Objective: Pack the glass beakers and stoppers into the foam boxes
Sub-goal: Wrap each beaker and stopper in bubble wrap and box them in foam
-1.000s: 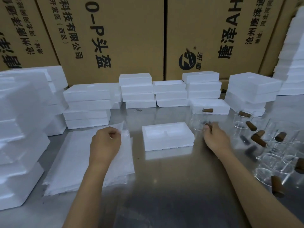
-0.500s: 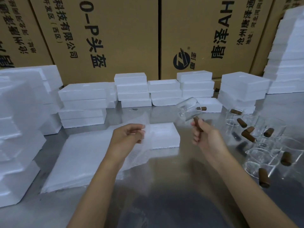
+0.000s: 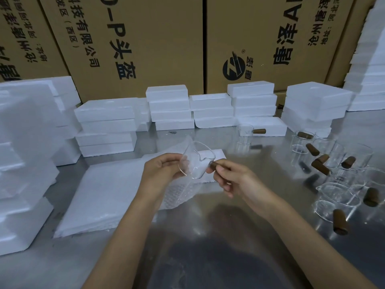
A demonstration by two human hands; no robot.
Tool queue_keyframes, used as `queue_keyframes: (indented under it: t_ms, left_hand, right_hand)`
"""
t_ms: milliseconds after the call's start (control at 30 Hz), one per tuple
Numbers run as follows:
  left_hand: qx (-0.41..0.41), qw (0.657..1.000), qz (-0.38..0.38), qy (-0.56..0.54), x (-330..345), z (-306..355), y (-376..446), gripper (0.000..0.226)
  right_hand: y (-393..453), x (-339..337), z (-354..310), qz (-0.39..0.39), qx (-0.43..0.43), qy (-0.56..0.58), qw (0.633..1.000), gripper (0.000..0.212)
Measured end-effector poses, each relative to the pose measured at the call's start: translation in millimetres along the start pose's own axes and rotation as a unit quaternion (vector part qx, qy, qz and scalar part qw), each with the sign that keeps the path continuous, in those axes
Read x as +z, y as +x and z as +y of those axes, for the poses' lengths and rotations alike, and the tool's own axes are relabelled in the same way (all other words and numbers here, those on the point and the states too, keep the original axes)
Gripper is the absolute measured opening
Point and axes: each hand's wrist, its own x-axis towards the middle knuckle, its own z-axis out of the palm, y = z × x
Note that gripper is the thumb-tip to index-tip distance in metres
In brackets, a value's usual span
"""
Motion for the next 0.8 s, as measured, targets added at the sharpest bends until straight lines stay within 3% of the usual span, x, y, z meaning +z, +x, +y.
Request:
queue_keyframes:
  t_ms: [267,433,567,667,800]
  left_hand:
    - [0.013,0.997,0.043,-0.069,-10,9,3,0.014]
    - [0.016,0.992,0.003,-0.123,-9,17,1,0.015]
    - [0.039,0.991,-0.033,-0.125,-7,22,-2,0.016]
    - [0.058,0.989,-0.097,-0.097,-2,22,-6,0.017]
    - [0.058,0.980,-0.183,-0.059,5,21,-12,0.016]
  right_hand:
    - [-3,7,0,0.077,-0.078,-0.225,0.968,0.014]
    - [-8,10,2,0.114,-0.144,-0.443,0.878,0.012]
    - [-10,14,-1,0.105,-0.178,-0.507,0.837,0.018]
    - [-7,19,4,0.141,-0.149,-0.467,0.860,0.017]
    - [0,21,1,0.171,-0.071,-0.217,0.958,0.020]
